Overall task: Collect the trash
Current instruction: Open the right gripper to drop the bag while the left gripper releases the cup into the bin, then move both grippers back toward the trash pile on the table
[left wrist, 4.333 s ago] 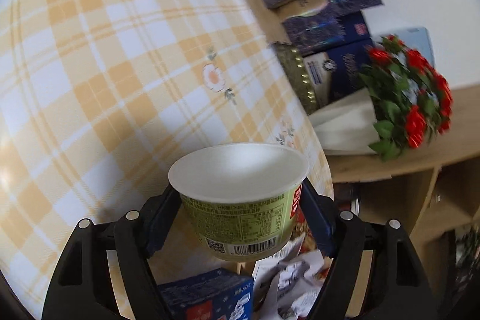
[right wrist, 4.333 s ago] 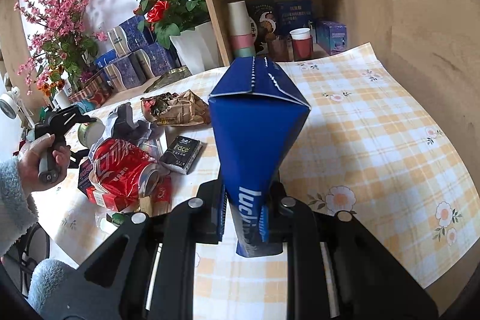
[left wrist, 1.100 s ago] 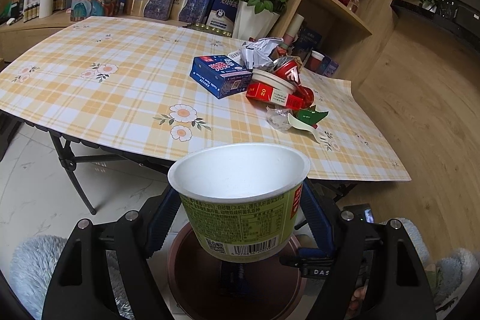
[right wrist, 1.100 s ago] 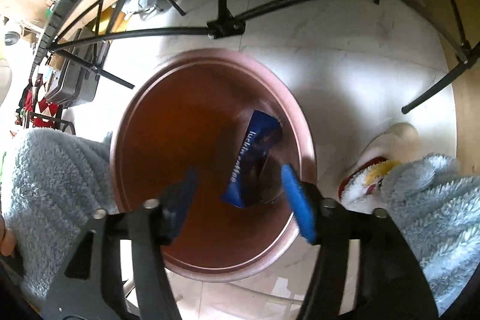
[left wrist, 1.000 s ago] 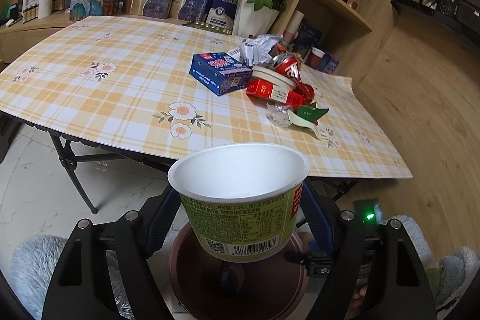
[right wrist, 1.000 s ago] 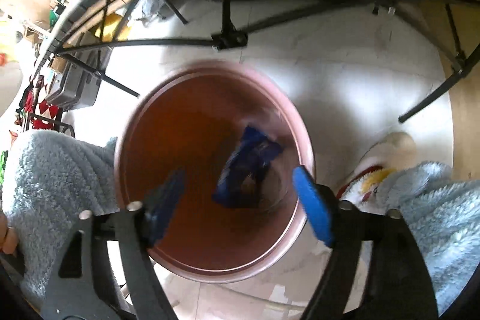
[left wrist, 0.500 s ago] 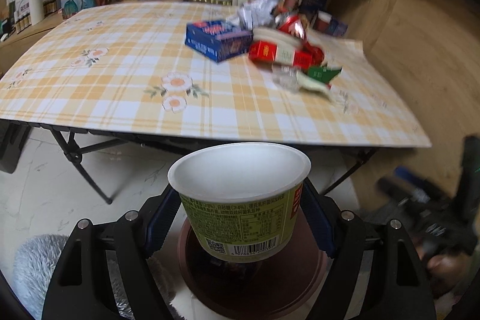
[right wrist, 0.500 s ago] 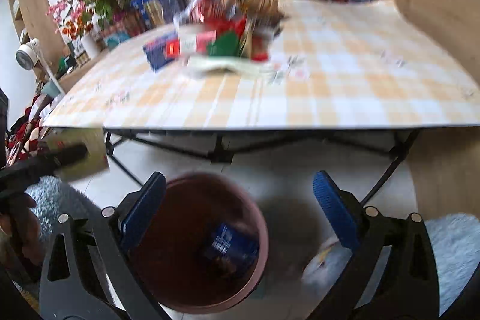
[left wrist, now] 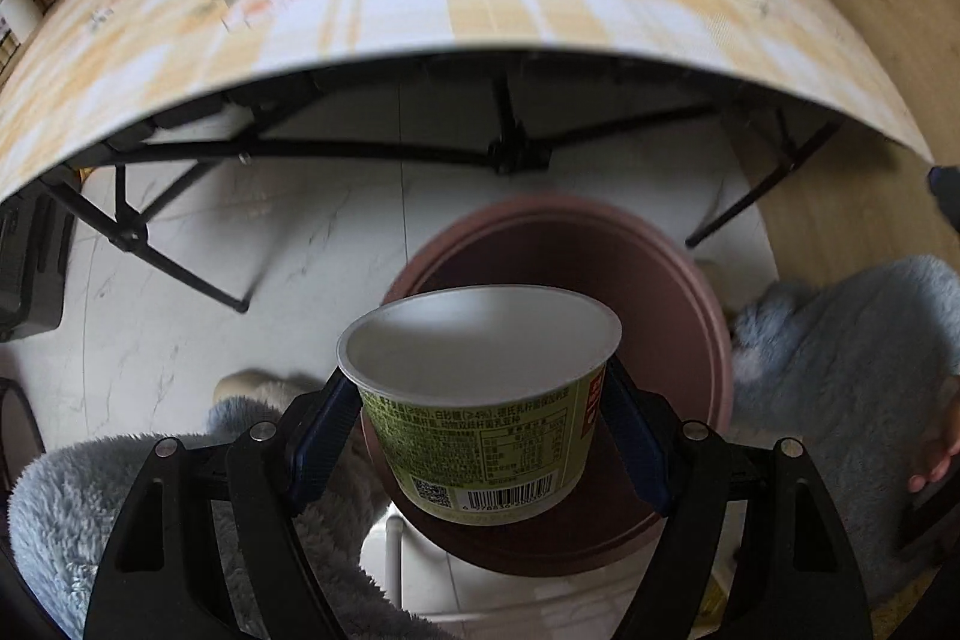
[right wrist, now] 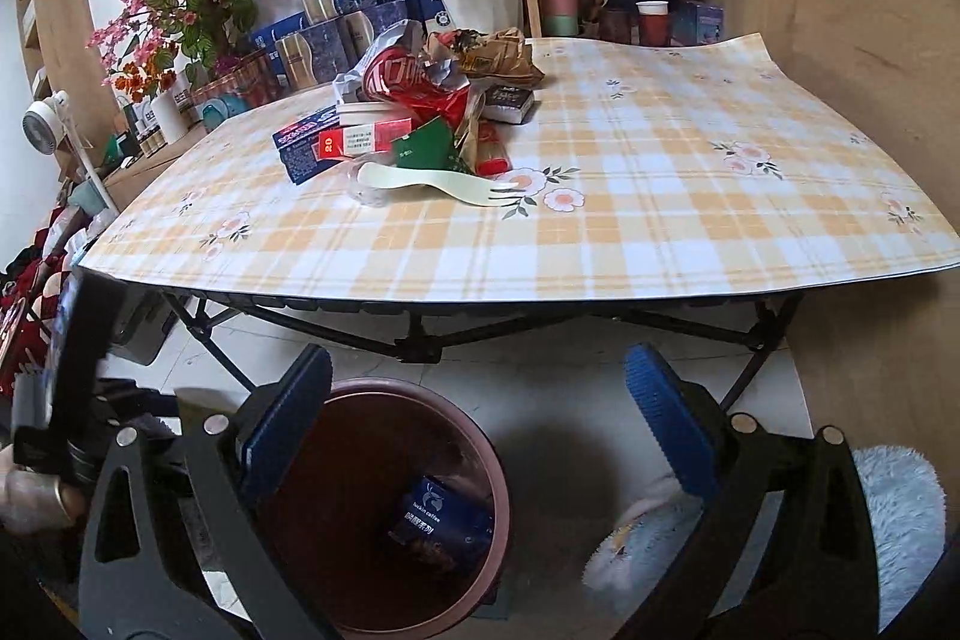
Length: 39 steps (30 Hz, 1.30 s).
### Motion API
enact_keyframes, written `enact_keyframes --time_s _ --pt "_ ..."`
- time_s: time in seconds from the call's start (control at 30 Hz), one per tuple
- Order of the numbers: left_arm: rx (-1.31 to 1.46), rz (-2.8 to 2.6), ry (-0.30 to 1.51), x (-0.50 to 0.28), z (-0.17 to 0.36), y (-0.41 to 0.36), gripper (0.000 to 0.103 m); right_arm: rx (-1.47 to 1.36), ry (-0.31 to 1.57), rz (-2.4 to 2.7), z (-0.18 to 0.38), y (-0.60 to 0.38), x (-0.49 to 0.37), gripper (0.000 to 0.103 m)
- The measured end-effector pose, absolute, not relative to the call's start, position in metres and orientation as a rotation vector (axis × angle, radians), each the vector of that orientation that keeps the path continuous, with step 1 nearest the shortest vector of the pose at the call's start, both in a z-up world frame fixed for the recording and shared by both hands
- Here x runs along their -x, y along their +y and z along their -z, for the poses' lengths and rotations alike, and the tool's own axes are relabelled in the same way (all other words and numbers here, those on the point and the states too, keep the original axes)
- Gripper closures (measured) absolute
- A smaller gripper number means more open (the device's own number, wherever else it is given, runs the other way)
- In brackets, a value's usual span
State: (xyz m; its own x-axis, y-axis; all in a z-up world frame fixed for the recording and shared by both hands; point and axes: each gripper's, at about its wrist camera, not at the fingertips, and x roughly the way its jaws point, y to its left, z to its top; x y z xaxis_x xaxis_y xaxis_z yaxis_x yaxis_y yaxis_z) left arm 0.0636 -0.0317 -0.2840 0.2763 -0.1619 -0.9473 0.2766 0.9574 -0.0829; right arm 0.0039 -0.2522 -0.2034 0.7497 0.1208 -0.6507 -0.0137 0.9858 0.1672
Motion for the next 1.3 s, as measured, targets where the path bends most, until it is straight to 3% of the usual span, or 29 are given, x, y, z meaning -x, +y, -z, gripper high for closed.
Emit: enact_keyframes --time_s 0.27,0.43,0.93,1.3 --pt "-0.091 0.299 1.262 -0.063 0.285 -0.03 0.016 -0.175 0.729 -0.056 0.205 -0.256 -0.003 0.006" --pt "-0.07 0.3 1.23 -0.063 0.275 -0.03 0.015 -0.179 0.734 -0.053 0.205 -0.257 -0.003 0.006" --pt "0.152 0.269 0.868 -0.047 0.203 0.008 0.013 -0.175 0.715 -0.041 0.188 -0.264 -0.009 0.006" --pt "0.161 0.205 0.736 -0.056 0.171 0.024 0.012 -0.161 0.725 0.018 0.165 -0.28 -0.03 0.006"
